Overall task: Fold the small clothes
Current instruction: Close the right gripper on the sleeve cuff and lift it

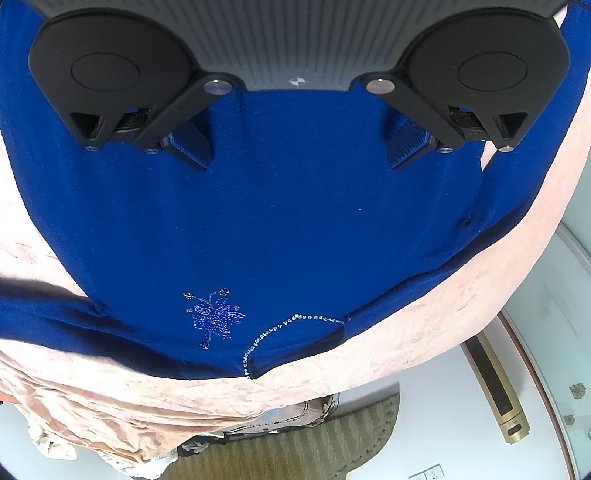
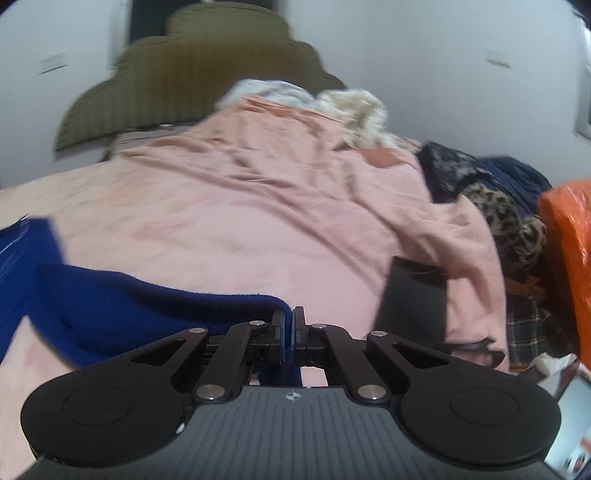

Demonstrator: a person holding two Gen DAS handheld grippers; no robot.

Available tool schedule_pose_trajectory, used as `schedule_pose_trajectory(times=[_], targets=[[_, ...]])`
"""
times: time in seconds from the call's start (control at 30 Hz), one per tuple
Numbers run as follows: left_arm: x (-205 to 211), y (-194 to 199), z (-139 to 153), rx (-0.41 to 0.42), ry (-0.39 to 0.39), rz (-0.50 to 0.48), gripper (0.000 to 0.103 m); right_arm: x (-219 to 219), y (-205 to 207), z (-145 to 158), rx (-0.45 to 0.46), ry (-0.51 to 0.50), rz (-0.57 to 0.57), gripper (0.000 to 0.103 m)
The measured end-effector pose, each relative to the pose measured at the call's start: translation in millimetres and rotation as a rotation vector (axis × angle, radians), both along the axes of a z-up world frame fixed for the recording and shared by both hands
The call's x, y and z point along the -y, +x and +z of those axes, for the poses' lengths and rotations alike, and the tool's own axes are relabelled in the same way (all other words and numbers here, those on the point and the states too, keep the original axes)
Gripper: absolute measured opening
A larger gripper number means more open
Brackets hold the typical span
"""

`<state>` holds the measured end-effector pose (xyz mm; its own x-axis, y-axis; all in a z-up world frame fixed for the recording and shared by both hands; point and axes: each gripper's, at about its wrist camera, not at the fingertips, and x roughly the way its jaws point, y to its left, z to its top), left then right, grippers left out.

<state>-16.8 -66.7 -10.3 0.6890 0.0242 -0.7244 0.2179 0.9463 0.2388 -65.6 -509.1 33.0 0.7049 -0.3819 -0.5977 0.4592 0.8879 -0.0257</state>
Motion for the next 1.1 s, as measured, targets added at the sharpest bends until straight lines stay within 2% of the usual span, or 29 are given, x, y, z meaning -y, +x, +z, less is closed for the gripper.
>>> schedule_pose_trajectory(times=[0.07, 0.1, 0.13, 0.2, 0.23, 0.3, 0.37, 0.47, 0.53, 0.6, 0.63, 0.67, 0.7, 0.73, 0.9, 0.93, 0.97, 1.0, 1.03, 1.07, 1.1], targets=[[-2, 1, 0, -0.002, -0.002, 0.008, 0.103, 32, 14, -8, -0.048, 0.087, -0.041, 0.021], [-3, 1, 0, -0.003, -0.004, 0.01, 0.103, 48, 16, -12, -0.038, 0.118, -0.1, 0.033], [-4, 2, -1, -0.005, -0.003, 0.012, 0.103, 56, 14, -14, -0.025, 0.118, -0.189, 0.053], [-4, 4, -2, -0.01, 0.001, 0.019, 0.103, 60, -4, -8, 0.063, 0.065, -0.312, 0.054], [-3, 5, -3, -0.014, 0.001, 0.02, 0.103, 57, -15, -3, 0.124, 0.051, -0.328, 0.059], [-1, 7, -4, -0.02, 0.003, 0.015, 0.103, 51, -33, 2, 0.203, 0.075, -0.296, 0.067], [3, 6, -4, -0.016, 0.007, 0.004, 0.103, 45, -39, -1, 0.201, 0.115, -0.232, 0.078], [6, 4, -5, -0.015, 0.012, -0.012, 0.103, 42, -34, -15, 0.131, 0.141, -0.162, 0.078], [7, 2, -6, -0.011, 0.021, -0.016, 0.103, 45, -28, -27, 0.077, 0.146, -0.159, 0.078], [6, 2, -6, -0.009, 0.023, -0.013, 0.103, 44, -25, -35, 0.035, 0.148, -0.152, 0.073], [5, 3, -6, -0.011, 0.021, -0.009, 0.103, 44, -22, -38, 0.012, 0.133, -0.149, 0.054], [4, 3, -6, -0.014, 0.019, -0.006, 0.103, 40, -20, -40, -0.018, 0.114, -0.147, 0.02], [4, 4, -5, -0.015, 0.018, -0.003, 0.103, 39, -17, -41, -0.051, 0.093, -0.157, 0.005], [4, 4, -5, -0.015, 0.019, 0.0, 0.103, 39, -15, -39, -0.061, 0.071, -0.155, 0.004], [6, 5, -7, -0.019, 0.016, 0.0, 0.103, 47, -2, 5, -0.05, -0.052, -0.146, 0.003], [6, 4, -7, -0.02, 0.017, -0.003, 0.103, 53, 6, 11, -0.065, -0.065, -0.146, 0.003], [7, 3, -7, -0.018, 0.019, -0.006, 0.103, 60, 17, 14, -0.096, -0.079, -0.147, 0.01], [7, 2, -6, -0.016, 0.021, -0.008, 0.103, 69, 29, 13, -0.142, -0.105, -0.162, 0.012], [6, 1, -6, -0.012, 0.023, -0.011, 0.103, 77, 41, 9, -0.181, -0.154, -0.207, 0.023], [5, 0, -5, -0.008, 0.024, -0.013, 0.103, 85, 48, 4, -0.215, -0.211, -0.286, 0.049], [4, 0, -4, -0.003, 0.026, -0.011, 0.103, 90, 52, 2, -0.241, -0.266, -0.373, 0.054]])
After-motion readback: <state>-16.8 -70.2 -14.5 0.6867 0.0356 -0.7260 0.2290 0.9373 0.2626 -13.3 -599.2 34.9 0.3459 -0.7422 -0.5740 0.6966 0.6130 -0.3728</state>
